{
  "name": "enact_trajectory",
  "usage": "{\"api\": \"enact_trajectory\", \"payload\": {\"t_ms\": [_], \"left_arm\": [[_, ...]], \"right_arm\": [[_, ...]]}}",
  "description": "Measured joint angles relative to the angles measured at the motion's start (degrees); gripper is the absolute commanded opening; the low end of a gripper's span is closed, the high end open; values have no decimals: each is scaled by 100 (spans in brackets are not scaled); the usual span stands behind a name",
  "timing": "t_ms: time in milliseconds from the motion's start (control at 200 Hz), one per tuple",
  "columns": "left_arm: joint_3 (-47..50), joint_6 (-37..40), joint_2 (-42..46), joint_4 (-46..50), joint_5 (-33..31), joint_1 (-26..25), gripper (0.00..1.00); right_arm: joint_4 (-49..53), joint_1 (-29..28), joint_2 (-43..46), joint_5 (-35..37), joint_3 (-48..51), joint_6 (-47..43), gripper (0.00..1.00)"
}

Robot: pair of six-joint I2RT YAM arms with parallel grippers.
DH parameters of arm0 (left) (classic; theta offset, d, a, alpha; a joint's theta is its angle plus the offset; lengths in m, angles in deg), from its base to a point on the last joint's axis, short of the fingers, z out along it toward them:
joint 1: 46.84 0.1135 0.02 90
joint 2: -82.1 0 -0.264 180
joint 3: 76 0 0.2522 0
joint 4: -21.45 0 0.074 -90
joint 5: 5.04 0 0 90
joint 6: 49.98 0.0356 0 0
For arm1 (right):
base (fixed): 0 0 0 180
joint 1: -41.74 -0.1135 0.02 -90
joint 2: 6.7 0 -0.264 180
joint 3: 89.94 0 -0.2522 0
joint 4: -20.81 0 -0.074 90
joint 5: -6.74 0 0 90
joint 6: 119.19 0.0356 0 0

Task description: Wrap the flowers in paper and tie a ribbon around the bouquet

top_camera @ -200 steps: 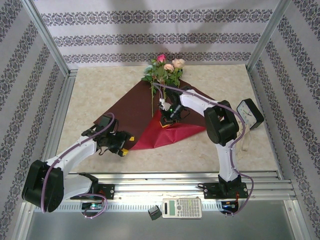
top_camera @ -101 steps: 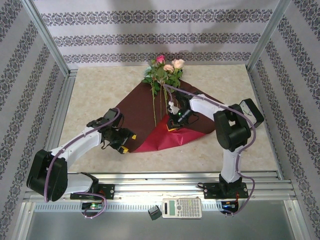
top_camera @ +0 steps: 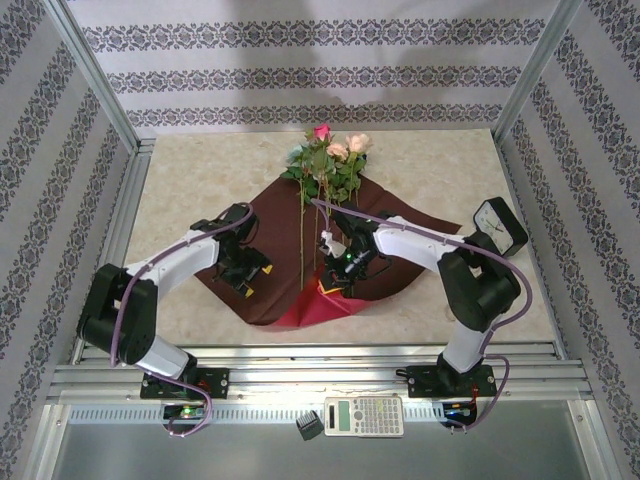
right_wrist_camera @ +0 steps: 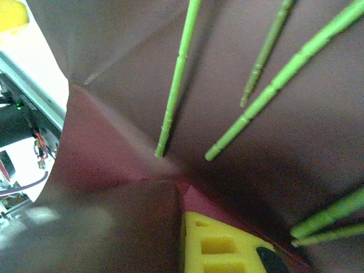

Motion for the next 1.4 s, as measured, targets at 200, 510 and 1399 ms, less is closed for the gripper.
{"api": "enact_trajectory", "payload": {"t_ms": [200,510,1399], "left_arm": [[-431,361,-837,-214,129,0,50],[-713,968,-1434,-94,-81,76,47],[885,898,2142,748,-177,11,61]], "right_arm": [[-22,153,59,-44,-17,4,0],[35,459,-509,-107,-487,-83,0],[273,828,-1591,-334,-1241,-315,0]]}}
